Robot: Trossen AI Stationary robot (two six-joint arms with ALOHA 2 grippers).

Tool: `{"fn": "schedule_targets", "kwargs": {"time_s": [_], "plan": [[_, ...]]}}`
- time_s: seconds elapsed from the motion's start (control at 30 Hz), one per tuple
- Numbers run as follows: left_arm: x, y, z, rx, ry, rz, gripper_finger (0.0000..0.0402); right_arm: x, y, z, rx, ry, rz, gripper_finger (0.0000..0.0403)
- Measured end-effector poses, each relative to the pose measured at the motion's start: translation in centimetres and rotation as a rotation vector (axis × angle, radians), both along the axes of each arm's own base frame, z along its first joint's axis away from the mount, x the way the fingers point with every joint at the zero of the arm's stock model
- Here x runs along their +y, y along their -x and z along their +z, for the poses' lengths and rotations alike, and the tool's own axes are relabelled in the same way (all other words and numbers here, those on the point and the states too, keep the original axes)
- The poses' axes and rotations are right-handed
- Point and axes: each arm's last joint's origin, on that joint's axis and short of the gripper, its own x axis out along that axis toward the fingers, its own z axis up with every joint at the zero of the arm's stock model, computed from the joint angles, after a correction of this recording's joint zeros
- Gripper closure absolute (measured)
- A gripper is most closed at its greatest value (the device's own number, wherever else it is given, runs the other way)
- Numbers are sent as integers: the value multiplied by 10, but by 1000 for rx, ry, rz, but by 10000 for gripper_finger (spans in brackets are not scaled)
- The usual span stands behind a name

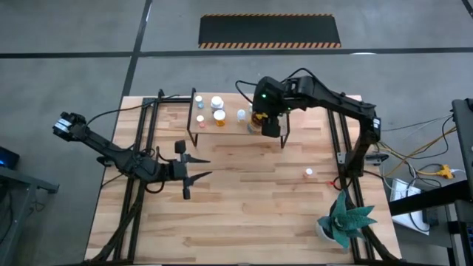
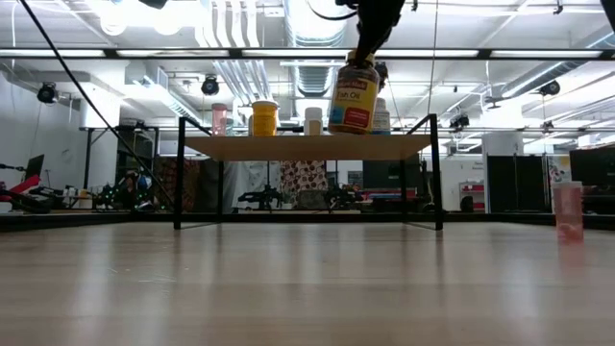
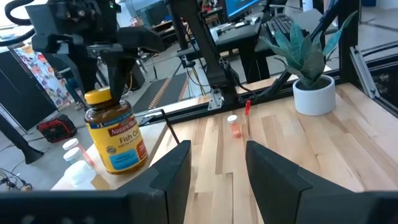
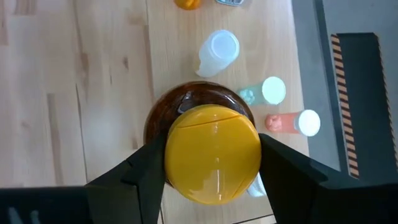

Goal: Pick and place medicine bottles onto shelf by color
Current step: Put the yellow pill bottle on the shelf

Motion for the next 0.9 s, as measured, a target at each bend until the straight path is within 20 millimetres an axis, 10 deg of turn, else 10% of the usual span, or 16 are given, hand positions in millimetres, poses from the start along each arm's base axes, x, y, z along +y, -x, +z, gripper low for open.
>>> {"fn": "schedule_targets", "kwargs": {"time_s": [0.9], "plan": [[0,0,1,-6,4,-1,265,-14,-1,9,-11,15,-28,139]]}}
